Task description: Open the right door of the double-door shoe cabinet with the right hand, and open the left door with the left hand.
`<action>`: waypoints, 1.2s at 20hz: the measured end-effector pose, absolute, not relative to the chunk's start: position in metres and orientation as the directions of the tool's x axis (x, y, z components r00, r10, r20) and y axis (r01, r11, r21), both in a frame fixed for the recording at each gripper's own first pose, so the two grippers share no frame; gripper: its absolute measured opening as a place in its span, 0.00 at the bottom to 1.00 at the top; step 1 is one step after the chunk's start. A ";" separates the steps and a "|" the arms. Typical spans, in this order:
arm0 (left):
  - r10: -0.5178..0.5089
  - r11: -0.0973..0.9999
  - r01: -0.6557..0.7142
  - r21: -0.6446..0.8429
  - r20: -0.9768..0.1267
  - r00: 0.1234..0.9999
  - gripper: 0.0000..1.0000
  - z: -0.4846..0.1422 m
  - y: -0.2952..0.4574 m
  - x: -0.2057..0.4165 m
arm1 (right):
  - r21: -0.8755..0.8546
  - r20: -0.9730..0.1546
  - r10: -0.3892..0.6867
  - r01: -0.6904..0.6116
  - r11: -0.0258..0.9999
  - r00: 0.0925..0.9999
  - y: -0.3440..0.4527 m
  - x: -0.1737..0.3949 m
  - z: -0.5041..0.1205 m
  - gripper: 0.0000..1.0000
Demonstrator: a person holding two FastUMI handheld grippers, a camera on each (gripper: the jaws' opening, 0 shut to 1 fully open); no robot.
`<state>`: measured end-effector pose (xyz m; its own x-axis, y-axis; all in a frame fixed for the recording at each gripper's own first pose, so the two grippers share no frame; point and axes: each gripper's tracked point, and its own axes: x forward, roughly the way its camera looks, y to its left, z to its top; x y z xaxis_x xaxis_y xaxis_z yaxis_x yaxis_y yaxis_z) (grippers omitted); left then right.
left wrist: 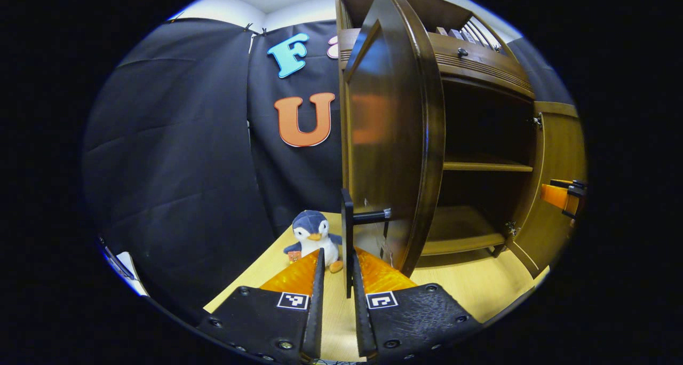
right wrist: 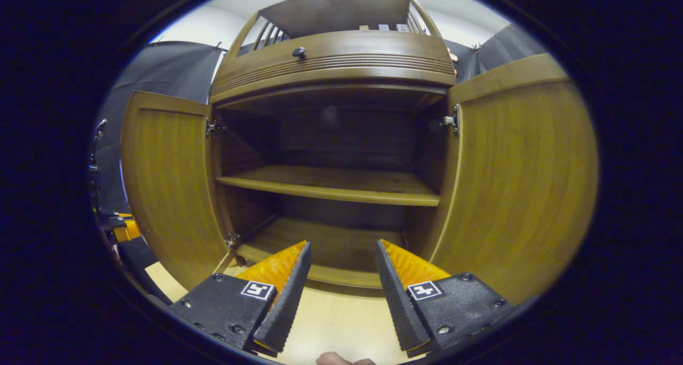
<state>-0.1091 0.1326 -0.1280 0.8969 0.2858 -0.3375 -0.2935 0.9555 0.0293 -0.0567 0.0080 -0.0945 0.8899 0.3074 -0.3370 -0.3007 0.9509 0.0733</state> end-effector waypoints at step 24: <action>0.237 0.971 -0.234 0.038 -0.207 0.949 0.94 -0.101 0.079 -0.118 | 0.072 -0.283 0.304 -0.295 0.953 0.910 0.009 -0.066 -0.069 0.87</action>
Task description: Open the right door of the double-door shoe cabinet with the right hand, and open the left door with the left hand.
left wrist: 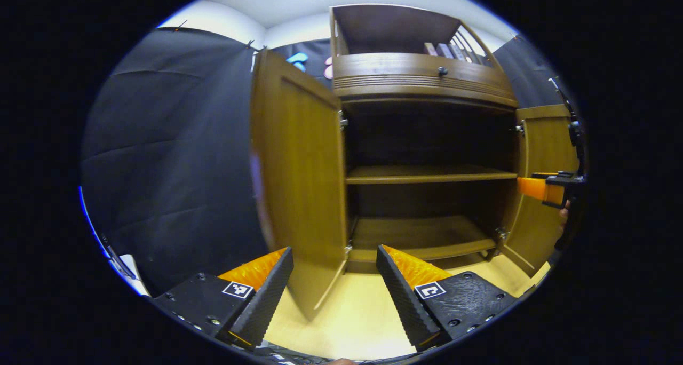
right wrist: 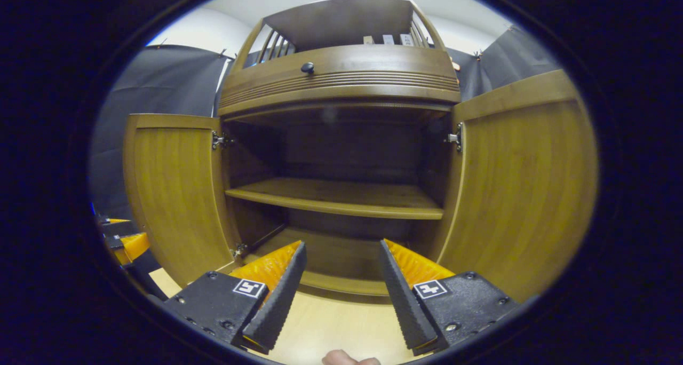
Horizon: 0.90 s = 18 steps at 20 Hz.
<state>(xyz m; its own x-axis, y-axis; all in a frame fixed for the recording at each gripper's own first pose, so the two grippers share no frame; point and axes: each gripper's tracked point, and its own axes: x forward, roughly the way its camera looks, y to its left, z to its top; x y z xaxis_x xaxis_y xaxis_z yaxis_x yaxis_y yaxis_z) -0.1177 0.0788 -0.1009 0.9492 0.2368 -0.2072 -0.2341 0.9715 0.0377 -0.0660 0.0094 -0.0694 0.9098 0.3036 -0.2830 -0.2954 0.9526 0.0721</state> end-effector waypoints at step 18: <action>0.096 0.995 -0.096 0.000 -0.106 0.990 0.96 -0.048 0.002 -0.066 | 0.079 -0.231 0.204 -0.190 0.979 0.951 -0.051 -0.080 -0.039 0.95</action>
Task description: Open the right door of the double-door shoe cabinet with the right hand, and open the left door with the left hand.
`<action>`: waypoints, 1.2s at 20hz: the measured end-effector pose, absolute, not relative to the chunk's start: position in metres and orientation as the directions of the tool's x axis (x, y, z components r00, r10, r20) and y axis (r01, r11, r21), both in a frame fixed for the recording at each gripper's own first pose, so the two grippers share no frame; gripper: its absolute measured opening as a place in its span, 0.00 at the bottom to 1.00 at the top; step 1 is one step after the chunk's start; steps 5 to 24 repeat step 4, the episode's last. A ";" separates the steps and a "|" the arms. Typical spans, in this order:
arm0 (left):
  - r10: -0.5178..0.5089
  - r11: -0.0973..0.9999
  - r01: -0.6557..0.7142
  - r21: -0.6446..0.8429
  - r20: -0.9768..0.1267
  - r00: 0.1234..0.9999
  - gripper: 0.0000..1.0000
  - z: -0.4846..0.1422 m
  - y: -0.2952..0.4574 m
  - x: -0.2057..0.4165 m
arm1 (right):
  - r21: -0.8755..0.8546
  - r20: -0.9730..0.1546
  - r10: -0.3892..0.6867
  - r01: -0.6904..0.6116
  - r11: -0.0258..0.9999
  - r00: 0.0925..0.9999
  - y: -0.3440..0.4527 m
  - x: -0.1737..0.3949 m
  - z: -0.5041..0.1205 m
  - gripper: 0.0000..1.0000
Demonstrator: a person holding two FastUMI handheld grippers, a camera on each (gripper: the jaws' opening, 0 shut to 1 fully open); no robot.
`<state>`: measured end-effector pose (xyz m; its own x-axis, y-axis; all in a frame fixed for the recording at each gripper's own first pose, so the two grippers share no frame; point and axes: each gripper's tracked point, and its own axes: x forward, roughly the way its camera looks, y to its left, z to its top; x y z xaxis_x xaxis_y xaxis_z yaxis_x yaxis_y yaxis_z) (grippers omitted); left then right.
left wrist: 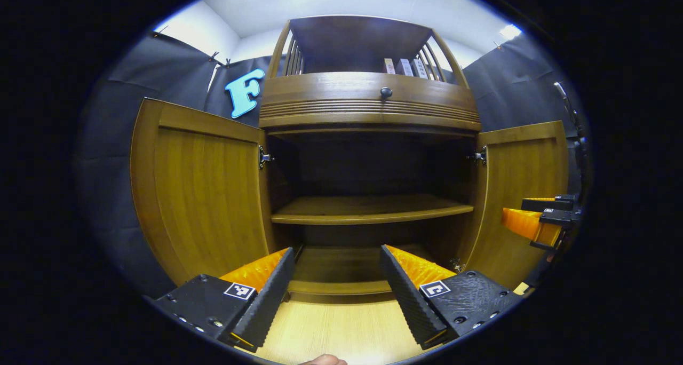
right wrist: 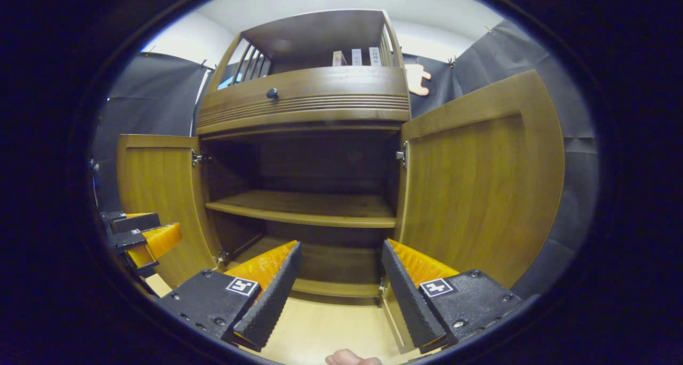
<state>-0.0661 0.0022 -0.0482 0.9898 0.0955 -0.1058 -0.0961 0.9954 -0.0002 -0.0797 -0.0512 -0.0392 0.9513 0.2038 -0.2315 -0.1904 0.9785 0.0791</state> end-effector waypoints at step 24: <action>0.113 0.993 -0.115 -0.017 -0.081 0.990 1.00 -0.044 0.004 -0.065 | 0.070 -0.230 0.214 -0.203 0.977 0.949 -0.050 -0.079 -0.038 0.99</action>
